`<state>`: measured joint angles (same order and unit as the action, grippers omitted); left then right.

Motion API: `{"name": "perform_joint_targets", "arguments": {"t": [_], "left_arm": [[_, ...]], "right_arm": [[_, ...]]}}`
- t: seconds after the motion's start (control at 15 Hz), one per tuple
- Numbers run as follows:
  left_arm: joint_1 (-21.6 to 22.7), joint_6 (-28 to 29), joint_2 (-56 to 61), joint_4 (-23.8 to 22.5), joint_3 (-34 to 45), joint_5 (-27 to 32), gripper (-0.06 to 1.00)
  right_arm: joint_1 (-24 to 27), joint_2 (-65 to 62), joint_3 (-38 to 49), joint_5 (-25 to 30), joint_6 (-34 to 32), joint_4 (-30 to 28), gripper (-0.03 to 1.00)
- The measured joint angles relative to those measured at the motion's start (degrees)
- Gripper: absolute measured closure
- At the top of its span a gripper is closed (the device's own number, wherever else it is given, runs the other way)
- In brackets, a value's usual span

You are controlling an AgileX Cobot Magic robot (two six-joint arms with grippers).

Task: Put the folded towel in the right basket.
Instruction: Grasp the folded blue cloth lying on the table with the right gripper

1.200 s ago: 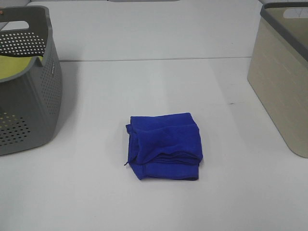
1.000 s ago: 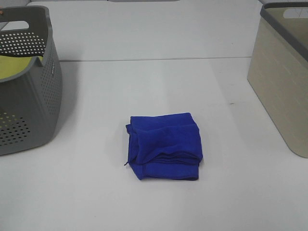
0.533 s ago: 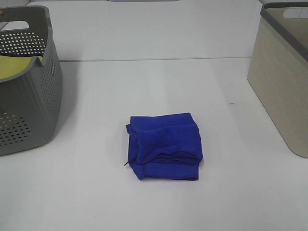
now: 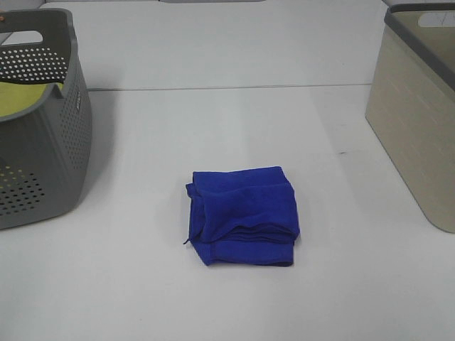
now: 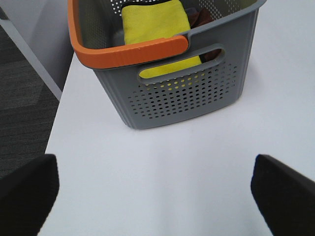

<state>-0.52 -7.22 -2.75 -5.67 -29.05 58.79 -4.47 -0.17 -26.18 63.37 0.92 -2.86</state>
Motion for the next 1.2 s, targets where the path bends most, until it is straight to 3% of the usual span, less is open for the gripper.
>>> {"name": "perform_joint_targets", "arguments": {"t": [1.2], "left_arm": [[0.0,0.0,0.0,0.0,0.0,0.0,-0.04]], "right_arm": [[0.0,0.0,0.0,0.0,0.0,0.0,0.19]]}}
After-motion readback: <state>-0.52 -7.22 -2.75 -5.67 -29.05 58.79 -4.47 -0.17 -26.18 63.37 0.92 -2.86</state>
